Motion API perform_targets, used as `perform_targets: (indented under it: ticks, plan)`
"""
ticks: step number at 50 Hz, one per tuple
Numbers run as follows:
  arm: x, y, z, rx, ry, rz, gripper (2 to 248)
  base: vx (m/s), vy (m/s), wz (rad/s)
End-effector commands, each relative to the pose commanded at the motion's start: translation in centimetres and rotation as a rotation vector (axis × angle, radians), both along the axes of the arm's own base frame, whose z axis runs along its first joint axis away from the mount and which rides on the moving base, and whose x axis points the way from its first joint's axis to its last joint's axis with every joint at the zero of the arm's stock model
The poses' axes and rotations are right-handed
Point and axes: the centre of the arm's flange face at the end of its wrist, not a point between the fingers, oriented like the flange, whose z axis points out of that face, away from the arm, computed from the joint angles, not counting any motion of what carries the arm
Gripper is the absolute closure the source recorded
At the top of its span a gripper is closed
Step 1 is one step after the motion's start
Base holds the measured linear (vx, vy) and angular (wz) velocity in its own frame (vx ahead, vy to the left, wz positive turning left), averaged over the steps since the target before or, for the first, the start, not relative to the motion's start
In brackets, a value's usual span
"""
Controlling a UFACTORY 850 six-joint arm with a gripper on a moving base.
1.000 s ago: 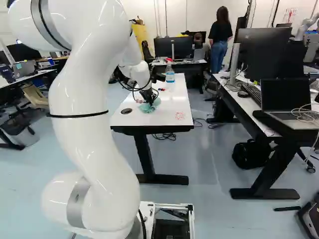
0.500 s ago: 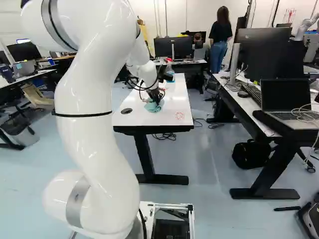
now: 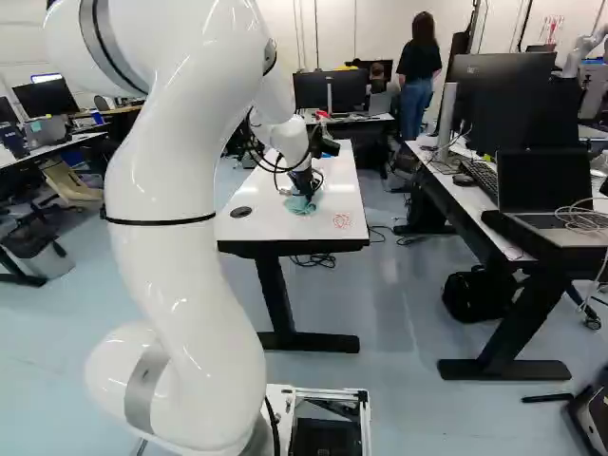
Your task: Clean the table with the green towel
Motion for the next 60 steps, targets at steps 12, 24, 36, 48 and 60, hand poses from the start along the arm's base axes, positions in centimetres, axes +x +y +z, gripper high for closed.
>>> perform_targets:
  ticks: [12,24,36,48,60]
  plan:
    - [-0.1,1.9,0.0,0.000,0.002,0.032,220,0.000,0.000,0.000]
    - [0.0,4.1,0.0,0.000,0.002,0.068,220,0.000,0.000,0.000]
    - [1.0,5.8,0.0,0.000,-0.004,0.098,220,0.000,0.000,0.000]
    - [3.1,5.8,-0.2,-0.001,-0.018,0.099,220,0.000,0.000,0.000]
    - [4.8,4.8,-0.3,-0.003,-0.031,0.084,220,0.000,0.000,0.000]
